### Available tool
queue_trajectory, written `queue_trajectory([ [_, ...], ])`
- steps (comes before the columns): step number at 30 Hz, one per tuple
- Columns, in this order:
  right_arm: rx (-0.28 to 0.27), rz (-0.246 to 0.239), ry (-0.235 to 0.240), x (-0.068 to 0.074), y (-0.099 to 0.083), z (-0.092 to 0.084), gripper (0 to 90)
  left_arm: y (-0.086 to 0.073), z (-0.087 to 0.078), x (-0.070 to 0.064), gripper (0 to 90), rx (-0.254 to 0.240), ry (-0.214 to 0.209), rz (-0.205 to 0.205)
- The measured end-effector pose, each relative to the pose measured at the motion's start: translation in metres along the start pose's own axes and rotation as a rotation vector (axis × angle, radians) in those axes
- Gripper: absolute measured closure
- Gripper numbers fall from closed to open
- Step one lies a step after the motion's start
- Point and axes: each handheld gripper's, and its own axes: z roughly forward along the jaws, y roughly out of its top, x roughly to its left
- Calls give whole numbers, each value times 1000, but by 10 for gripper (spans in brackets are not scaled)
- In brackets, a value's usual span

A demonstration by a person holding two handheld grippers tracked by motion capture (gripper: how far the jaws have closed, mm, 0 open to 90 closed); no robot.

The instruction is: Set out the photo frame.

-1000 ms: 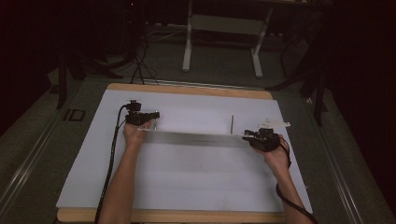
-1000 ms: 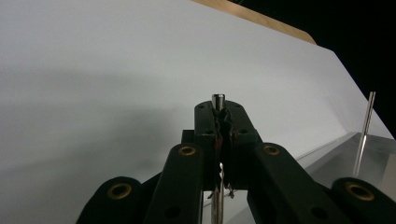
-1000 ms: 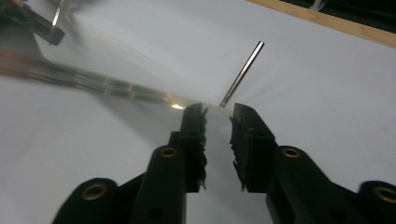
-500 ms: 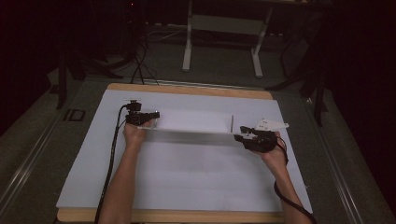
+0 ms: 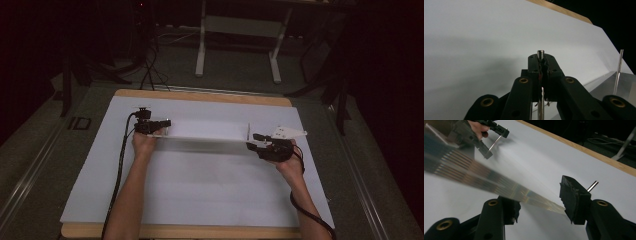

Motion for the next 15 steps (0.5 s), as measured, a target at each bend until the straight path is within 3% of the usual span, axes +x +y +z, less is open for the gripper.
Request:
queue_trajectory([
  [15, 5, 29, 17, -4, 2, 1, 510, 1, -5, -1, 750, 3, 39, 50],
])
